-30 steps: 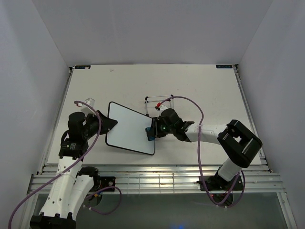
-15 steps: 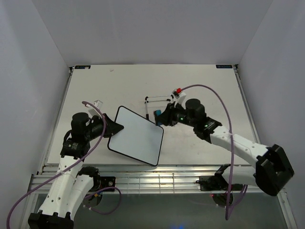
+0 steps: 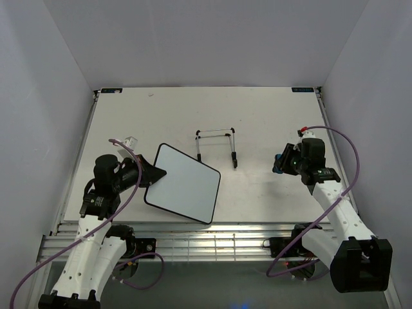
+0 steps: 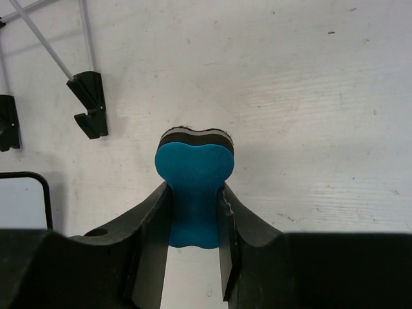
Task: Erase the whiteboard
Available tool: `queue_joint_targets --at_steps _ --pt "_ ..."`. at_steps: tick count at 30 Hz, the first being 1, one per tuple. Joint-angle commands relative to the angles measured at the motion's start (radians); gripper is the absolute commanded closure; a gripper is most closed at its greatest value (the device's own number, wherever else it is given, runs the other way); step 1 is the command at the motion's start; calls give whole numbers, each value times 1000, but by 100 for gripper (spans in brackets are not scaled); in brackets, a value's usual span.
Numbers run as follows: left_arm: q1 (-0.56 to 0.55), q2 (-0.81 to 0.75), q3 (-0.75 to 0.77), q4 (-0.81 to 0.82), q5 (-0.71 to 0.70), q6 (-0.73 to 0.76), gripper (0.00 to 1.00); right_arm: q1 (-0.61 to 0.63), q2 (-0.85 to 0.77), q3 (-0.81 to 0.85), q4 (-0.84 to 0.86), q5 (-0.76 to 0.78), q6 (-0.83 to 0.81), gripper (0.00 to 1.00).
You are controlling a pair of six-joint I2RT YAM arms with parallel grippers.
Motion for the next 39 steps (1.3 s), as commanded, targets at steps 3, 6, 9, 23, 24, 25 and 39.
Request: queue_joint_targets --at_steps 3,6,9,23,24,25,39 --pt "-7 -22 -5 31 20 52 100 -25 0 14 -22 -65 -36 83" --pt "-6 -28 -10 42 31 49 100 -25 23 7 -23 -37 -37 83" --pt "-6 -36 -13 48 37 49 100 -24 47 -15 4 -31 -20 83" --pt "-7 -57 -19 70 93 53 100 41 281 -20 79 135 -26 82" --pt "-7 -57 -21 73 94 53 100 42 288 -26 89 126 -28 81" --pt "-7 -54 -19 74 97 53 100 42 299 -31 104 116 -27 81" --pt "-6 -23 -45 166 168 3 100 79 368 -48 118 153 -39 72"
